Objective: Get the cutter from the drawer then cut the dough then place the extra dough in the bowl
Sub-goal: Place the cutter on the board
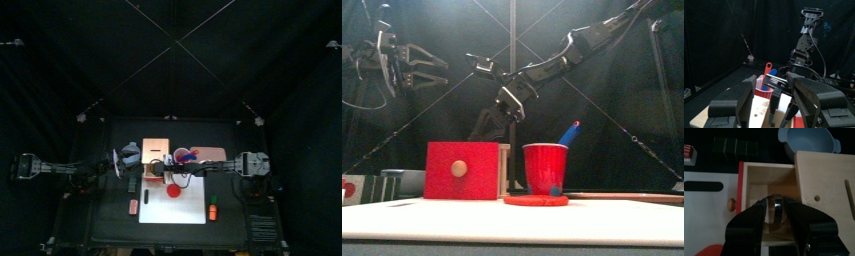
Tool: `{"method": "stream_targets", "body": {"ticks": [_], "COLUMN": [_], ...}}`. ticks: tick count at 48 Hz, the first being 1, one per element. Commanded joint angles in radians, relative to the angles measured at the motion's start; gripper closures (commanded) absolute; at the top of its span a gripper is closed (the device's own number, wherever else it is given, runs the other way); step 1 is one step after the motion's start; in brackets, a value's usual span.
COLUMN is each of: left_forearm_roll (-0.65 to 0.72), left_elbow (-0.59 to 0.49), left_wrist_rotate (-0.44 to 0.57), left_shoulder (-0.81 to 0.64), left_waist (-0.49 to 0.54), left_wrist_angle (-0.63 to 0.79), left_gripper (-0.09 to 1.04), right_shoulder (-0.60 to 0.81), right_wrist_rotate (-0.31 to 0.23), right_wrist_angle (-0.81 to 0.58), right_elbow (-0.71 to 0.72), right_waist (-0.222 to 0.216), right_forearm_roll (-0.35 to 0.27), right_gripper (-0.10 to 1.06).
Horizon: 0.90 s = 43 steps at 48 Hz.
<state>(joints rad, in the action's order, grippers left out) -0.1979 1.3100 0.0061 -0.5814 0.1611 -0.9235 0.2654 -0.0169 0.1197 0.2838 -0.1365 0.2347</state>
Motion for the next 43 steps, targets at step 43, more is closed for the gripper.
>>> {"method": "stream_targets", "body": {"ticks": [43], "left_forearm_roll": [-0.031], "left_elbow": [-0.003], "left_wrist_rotate": [0.003], "left_shoulder": [0.002], "left_waist": [-0.002], "left_wrist_angle": [-0.008], "left_gripper": [0.08], "right_shoulder": [0.014], "right_wrist_rotate": [-0.002], "right_wrist_angle": [0.029], "right_elbow": [-0.015], "right_waist": [-0.017], "right_forearm_roll": [0.011], "right_gripper": [0.25]}}
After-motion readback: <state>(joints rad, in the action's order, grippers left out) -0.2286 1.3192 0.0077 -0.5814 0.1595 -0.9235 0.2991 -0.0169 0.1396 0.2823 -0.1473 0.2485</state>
